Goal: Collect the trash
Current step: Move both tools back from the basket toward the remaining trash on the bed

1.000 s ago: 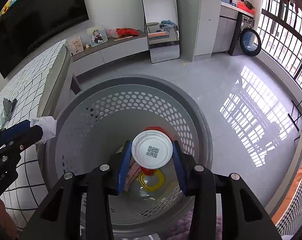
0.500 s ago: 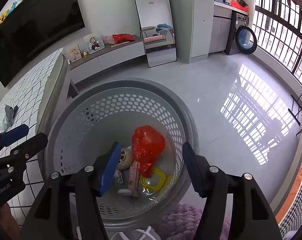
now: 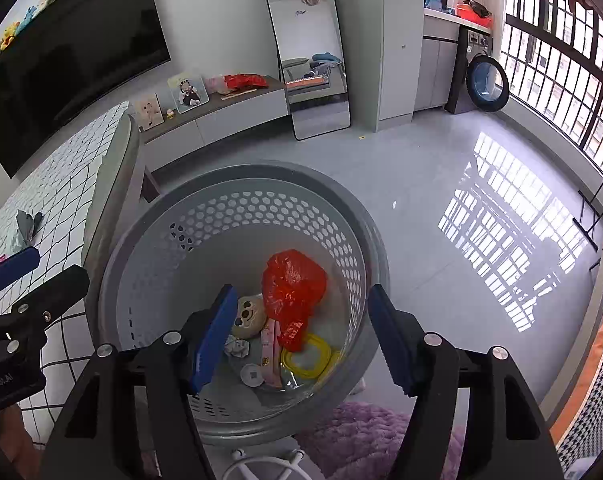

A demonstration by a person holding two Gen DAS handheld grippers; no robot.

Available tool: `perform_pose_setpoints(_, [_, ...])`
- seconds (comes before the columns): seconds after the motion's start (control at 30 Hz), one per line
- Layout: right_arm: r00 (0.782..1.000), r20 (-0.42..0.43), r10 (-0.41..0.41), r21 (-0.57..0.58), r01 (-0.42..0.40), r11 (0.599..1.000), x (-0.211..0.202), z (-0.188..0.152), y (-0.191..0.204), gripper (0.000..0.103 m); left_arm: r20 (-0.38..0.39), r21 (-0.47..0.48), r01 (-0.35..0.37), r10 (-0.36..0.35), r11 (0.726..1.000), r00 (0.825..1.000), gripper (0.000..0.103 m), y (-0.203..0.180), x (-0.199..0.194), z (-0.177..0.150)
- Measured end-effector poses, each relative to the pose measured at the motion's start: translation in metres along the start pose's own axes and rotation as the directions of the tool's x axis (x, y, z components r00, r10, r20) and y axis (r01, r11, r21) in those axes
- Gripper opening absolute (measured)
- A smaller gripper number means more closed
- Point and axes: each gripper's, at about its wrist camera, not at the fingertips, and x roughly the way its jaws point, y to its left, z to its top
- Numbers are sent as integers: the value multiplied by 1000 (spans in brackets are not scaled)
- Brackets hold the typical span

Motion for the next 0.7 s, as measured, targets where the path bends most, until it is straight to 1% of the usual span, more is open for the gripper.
perform_pose_setpoints(0.1, [1000, 10, -1, -3, 1, 1000, -7, -2, 2, 67, 13, -12, -3, 3, 1000, 1000, 96, 5, -7, 0])
perform_pose_setpoints(0.3, [1000, 25, 12, -20, -11, 1000, -17, -4, 14, 68, 22, -34, -12, 13, 999, 1000, 96, 20, -19, -3])
perform_pose_setpoints(0.43, [999, 26, 36, -32, -36, 999, -20, -7, 29, 68, 39, -51, -29, 31, 998, 999, 96, 33, -30, -9])
perform_pose_setpoints(0.6, [997, 35, 73, -58, -71, 996, -25, -6, 52, 68, 58, -82, -72, 77, 994, 995, 97, 54, -45, -17])
perform_pose_setpoints(0.7, [993, 51, 105, -79, -101, 992, -30, -6, 72, 68, 68, -115, -102, 110, 988, 992, 97, 74, -54, -23])
